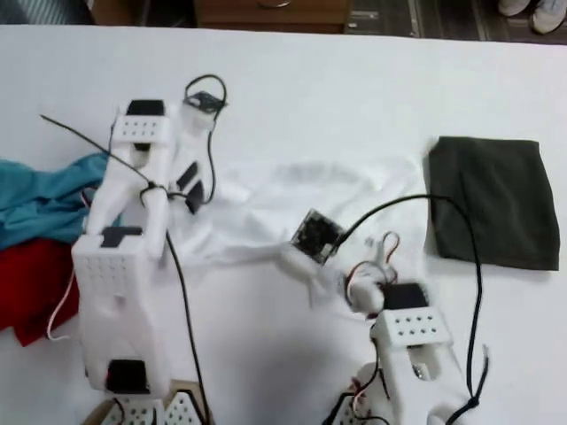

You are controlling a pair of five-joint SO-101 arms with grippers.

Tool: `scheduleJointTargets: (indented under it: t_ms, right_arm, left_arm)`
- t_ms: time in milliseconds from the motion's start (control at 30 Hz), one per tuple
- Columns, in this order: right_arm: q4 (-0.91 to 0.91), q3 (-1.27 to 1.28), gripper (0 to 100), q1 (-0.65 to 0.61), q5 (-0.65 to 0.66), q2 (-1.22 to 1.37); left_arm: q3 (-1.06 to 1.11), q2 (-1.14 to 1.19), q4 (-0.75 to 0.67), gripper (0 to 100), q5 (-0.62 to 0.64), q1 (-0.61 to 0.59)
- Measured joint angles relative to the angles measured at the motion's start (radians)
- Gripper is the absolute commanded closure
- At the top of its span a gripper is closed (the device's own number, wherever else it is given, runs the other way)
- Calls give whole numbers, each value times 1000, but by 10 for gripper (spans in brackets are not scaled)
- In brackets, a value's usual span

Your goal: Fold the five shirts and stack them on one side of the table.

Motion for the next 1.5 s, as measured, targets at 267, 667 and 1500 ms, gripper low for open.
scheduleJointTargets:
  t_ms: [267, 667, 1500]
  right_arm:
    - [-75, 66, 943, -26, -3, -3]
    - [-189, -58, 943, -2, -98, 302]
    - [212, -284, 943, -5, -18, 330]
  left_arm:
    - [-135, 55, 26, 805, 0, 0]
    - [-203, 55, 71, 805, 0, 0]
    - [-216, 133, 52, 804, -29, -11]
